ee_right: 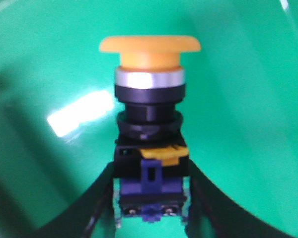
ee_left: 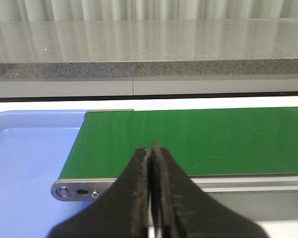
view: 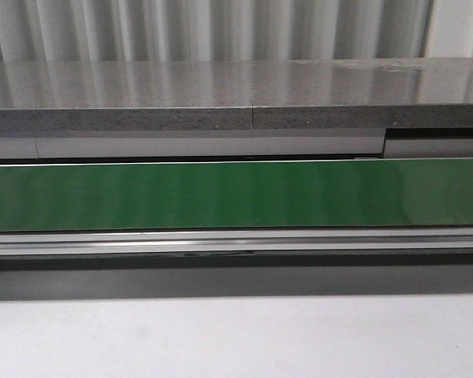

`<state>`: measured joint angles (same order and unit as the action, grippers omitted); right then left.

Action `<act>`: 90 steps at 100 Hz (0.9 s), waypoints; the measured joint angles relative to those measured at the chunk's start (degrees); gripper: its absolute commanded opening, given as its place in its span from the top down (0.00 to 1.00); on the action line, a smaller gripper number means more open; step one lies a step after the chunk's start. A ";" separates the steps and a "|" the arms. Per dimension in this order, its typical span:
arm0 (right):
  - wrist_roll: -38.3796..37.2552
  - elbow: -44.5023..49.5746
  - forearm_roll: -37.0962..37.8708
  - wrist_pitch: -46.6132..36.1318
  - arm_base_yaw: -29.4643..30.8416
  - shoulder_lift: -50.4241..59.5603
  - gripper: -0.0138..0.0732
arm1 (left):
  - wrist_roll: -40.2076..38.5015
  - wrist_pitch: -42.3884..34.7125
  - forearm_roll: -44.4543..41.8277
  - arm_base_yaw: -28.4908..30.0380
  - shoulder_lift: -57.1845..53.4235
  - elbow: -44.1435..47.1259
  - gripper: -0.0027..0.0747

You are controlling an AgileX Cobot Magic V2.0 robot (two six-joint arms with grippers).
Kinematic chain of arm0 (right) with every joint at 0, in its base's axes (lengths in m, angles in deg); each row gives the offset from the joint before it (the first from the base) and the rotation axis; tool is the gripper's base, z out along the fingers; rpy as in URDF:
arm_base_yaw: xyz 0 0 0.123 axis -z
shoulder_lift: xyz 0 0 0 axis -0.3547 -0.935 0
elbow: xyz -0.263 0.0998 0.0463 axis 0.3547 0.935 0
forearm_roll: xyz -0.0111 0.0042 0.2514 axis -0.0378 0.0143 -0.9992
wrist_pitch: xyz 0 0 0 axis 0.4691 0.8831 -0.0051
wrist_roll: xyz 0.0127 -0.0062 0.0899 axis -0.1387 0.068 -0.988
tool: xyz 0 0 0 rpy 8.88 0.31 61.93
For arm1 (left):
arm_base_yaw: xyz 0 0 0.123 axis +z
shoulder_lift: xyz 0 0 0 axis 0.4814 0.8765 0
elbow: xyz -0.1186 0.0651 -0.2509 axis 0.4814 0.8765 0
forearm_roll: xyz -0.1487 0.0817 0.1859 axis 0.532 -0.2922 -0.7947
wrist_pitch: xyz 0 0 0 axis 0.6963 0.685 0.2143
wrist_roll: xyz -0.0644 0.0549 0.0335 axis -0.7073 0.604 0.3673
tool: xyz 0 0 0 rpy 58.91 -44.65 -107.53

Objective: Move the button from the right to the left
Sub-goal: 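Close the right gripper on the blue switch block of the button, then lift the button and set it upright on the conveyor belt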

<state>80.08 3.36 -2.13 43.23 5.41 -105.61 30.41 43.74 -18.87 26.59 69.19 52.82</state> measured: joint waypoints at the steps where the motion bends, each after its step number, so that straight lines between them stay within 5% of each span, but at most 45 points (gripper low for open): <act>1: 0.00 0.00 -0.08 0.19 -0.13 0.58 0.70 | 0.00 0.00 0.00 0.00 0.00 0.00 0.99; 39: 0.20 4.36 -0.61 5.11 -13.87 10.64 0.70 | 0.00 0.00 0.00 0.00 0.00 0.00 0.99; 66: 2.99 9.81 -3.85 6.77 -16.96 10.73 0.69 | 0.00 0.00 0.00 0.00 0.00 0.00 0.99; 75: 4.42 10.65 -5.61 6.75 -16.96 10.73 0.59 | 0.00 0.00 0.00 0.00 0.00 0.00 0.99; 90: 6.34 10.79 -6.23 6.75 -17.01 10.73 0.26 | 0.00 0.00 0.00 0.00 0.00 0.00 0.99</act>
<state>86.42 14.15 -8.36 49.98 -11.59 -94.88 30.41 43.74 -18.87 26.59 69.19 52.82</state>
